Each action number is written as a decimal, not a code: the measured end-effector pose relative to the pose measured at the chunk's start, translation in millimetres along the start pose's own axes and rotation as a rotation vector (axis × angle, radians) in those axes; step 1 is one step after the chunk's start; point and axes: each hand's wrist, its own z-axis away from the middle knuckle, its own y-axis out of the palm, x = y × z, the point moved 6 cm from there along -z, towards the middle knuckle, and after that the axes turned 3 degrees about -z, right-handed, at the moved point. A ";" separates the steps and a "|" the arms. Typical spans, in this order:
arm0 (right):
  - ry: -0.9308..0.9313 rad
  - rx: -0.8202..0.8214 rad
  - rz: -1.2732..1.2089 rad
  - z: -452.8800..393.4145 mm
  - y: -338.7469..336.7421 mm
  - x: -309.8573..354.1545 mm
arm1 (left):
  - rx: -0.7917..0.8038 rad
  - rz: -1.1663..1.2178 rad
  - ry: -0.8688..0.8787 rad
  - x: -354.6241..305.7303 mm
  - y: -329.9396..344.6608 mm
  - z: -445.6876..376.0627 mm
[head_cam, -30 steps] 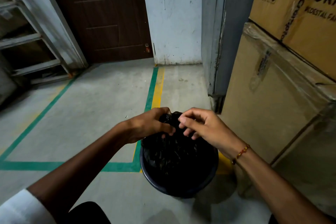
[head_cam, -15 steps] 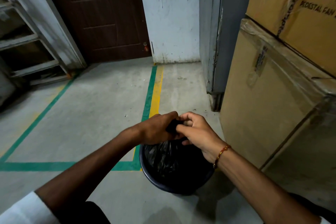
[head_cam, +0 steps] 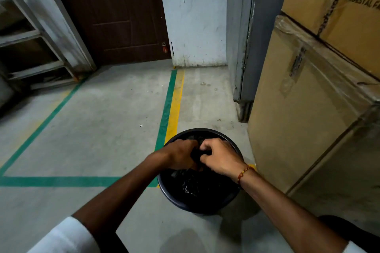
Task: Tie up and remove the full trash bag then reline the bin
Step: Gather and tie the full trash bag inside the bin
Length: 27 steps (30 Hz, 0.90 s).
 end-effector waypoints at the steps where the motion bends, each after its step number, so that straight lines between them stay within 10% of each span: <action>1: 0.047 0.038 -0.102 0.0 3.3 -4.8 | 0.000 0.046 -0.016 4.3 7.5 0.0; 18: 0.202 -0.022 -0.376 -26.3 14.2 -46.8 | 0.291 0.698 0.042 30.3 58.0 -4.3; 27: -0.113 -0.006 -0.100 -35.3 7.2 -1.6 | -0.110 0.359 -0.046 26.1 60.9 -25.9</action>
